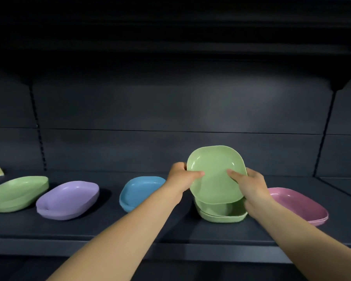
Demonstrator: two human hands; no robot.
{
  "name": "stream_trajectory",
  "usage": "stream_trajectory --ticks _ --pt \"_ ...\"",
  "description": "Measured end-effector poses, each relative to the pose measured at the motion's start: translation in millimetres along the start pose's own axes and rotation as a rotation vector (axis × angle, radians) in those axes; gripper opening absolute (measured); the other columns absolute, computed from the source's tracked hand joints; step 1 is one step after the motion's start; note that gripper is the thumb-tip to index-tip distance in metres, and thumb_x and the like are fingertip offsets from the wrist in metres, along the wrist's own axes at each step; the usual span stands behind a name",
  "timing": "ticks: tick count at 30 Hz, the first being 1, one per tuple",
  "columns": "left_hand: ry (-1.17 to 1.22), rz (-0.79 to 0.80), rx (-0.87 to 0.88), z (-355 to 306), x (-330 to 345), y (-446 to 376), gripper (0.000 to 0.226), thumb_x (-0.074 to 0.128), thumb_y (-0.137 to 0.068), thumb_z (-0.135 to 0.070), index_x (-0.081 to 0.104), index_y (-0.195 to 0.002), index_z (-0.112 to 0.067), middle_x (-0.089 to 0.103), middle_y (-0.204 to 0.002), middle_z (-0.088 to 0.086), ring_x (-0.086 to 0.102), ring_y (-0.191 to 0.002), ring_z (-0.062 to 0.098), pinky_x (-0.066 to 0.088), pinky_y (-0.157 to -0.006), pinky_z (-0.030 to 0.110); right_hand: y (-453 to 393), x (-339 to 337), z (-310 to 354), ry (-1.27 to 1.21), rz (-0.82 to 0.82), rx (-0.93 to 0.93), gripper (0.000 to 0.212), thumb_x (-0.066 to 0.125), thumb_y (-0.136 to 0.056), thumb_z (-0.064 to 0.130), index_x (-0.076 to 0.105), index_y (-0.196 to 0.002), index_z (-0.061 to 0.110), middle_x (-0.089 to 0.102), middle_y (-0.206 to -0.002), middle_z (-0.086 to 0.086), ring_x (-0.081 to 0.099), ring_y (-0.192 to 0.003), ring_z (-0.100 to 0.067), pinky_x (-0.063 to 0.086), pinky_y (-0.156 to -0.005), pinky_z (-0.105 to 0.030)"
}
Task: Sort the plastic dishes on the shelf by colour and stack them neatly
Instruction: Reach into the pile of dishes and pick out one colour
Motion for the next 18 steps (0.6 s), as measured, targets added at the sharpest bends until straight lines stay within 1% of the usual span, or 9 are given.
stream_trajectory --ticks 3,5,8,10,12,13,15,17,18 --pt "0.000 -0.032 0.020 -6 19 2 0.029 0.072 -0.080 -0.012 0.063 -0.106 -0.002 0.069 -0.099 0.008 0.063 -0.080 0.015 0.046 -0.058 0.020 -12 -17 1 0.014 0.021 -0.009 0.016 0.068 -0.086 0.017 0.065 -0.096 0.005 0.071 -0.096 -0.013 0.067 -0.094 -0.033 0.052 -0.090 -0.047" --pt "0.007 -0.060 0.043 -8 24 5 0.024 0.071 -0.081 -0.011 0.064 -0.102 -0.002 0.068 -0.096 0.007 0.062 -0.077 0.015 0.046 -0.057 0.020 -17 -21 3 0.042 0.033 -0.037 0.018 0.068 -0.086 0.017 0.064 -0.097 0.003 0.070 -0.097 -0.014 0.066 -0.095 -0.033 0.052 -0.086 -0.043" --pt "0.021 -0.119 0.063 -7 21 8 0.016 0.070 -0.081 -0.011 0.064 -0.095 -0.006 0.067 -0.091 0.006 0.063 -0.079 0.018 0.048 -0.060 0.022 -19 -17 4 0.102 0.045 -0.087 0.018 0.068 -0.085 0.019 0.064 -0.092 0.002 0.070 -0.096 -0.016 0.066 -0.094 -0.035 0.053 -0.082 -0.044" --pt "0.018 -0.160 0.074 -6 12 12 0.014 0.070 -0.081 -0.011 0.064 -0.093 -0.008 0.067 -0.091 0.006 0.064 -0.082 0.020 0.048 -0.061 0.023 -17 -7 4 0.153 0.066 -0.120 0.018 0.068 -0.085 0.020 0.064 -0.090 0.003 0.069 -0.093 -0.016 0.066 -0.087 -0.034 0.054 -0.076 -0.042" --pt "0.008 -0.194 0.091 -4 -5 14 0.009 0.070 -0.082 -0.011 0.064 -0.089 -0.009 0.067 -0.089 0.005 0.063 -0.082 0.020 0.048 -0.060 0.023 -10 9 6 0.195 0.102 -0.159 0.017 0.067 -0.086 0.021 0.063 -0.088 0.005 0.068 -0.087 -0.012 0.064 -0.078 -0.029 0.050 -0.066 -0.035" --pt "0.003 -0.212 0.101 -3 -17 16 0.007 0.069 -0.082 -0.011 0.063 -0.086 -0.010 0.066 -0.087 0.004 0.063 -0.080 0.019 0.048 -0.059 0.022 -5 20 6 0.211 0.120 -0.176 0.016 0.066 -0.086 0.022 0.062 -0.087 0.006 0.067 -0.085 -0.010 0.063 -0.076 -0.027 0.048 -0.064 -0.033" --pt "-0.011 -0.256 0.107 -2 -46 19 0.006 0.068 -0.083 -0.012 0.064 -0.086 -0.009 0.066 -0.085 0.003 0.061 -0.076 0.016 0.047 -0.059 0.021 5 47 6 0.229 0.152 -0.191 0.016 0.067 -0.086 0.022 0.062 -0.087 0.006 0.067 -0.084 -0.009 0.062 -0.077 -0.027 0.049 -0.066 -0.034" --pt "0.002 -0.303 0.109 3 -84 23 0.006 0.066 -0.083 -0.012 0.065 -0.088 -0.010 0.067 -0.089 0.004 0.062 -0.081 0.017 0.047 -0.062 0.023 19 84 6 0.211 0.192 -0.200 0.016 0.067 -0.085 0.020 0.062 -0.088 0.006 0.067 -0.085 -0.009 0.062 -0.076 -0.024 0.050 -0.066 -0.034" --pt "0.014 -0.332 0.111 5 -106 25 0.002 0.066 -0.084 -0.012 0.065 -0.086 -0.013 0.067 -0.089 0.004 0.062 -0.082 0.019 0.047 -0.063 0.024 27 107 5 0.189 0.219 -0.200 0.015 0.067 -0.085 0.019 0.062 -0.089 0.005 0.067 -0.086 -0.009 0.061 -0.075 -0.023 0.049 -0.065 -0.033"
Point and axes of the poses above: each hand's wrist, its own y-axis away from the middle knuckle, its own x-axis out of the palm, z = x × y, the point moved 2 cm from there along -y, towards the middle knuckle
